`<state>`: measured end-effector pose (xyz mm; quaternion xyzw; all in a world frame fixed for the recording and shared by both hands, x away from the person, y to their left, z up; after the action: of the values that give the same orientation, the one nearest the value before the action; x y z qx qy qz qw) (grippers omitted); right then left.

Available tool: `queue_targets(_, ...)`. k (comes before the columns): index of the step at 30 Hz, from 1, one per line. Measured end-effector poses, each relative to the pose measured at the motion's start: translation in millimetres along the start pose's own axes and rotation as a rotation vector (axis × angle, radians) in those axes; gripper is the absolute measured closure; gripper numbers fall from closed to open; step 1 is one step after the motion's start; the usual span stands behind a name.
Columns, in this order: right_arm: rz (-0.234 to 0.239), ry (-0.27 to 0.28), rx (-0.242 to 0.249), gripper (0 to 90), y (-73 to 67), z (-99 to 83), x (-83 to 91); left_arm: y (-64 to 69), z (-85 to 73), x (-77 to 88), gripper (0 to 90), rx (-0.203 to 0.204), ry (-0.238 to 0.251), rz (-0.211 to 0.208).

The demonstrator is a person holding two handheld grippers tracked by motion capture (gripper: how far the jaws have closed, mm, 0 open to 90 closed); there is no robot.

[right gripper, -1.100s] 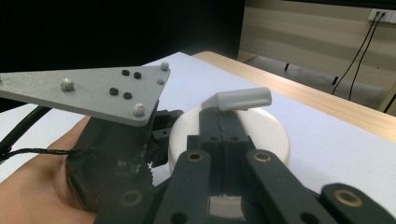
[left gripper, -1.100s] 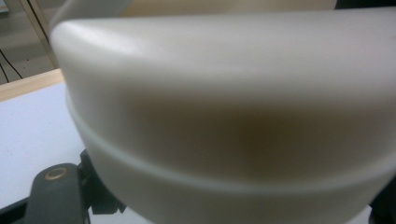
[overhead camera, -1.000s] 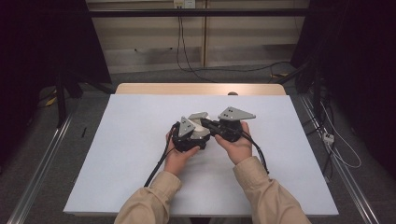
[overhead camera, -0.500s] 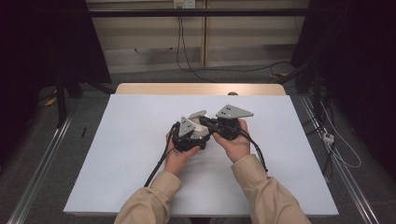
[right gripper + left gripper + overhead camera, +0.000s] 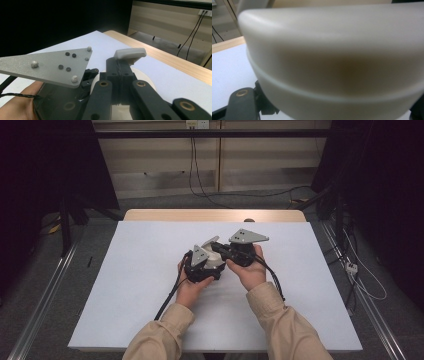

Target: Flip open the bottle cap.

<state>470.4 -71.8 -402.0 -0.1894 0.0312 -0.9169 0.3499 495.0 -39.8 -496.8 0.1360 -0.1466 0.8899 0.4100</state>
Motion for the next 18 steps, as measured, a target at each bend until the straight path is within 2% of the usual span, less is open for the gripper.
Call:
queue_targets(14, 0.004, -0.019, 0.007, 90.0, 1.2, -2.7, 6.9, 1.3, 0.4, -0.2, 18.8, -0.011, 0.001, 0.004)
queue_targets(18, -0.027, -0.011, 0.005, 90.0, 8.4, -2.4, 8.6, 1.6, 0.2, 0.0, 18.8, -0.019, -0.002, 0.005)
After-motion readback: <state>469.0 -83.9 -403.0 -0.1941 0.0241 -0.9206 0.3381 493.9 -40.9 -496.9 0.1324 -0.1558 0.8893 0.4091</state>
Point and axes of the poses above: each handheld gripper's, and its own axes: x roughly backward along the jaws, z roughly out of its top, y roughly to its right, the point moved 10 cm from there along -x, roughly forward along the jaws, and after that the axes turned 9 degrees about -x, right-handed, at the moved point
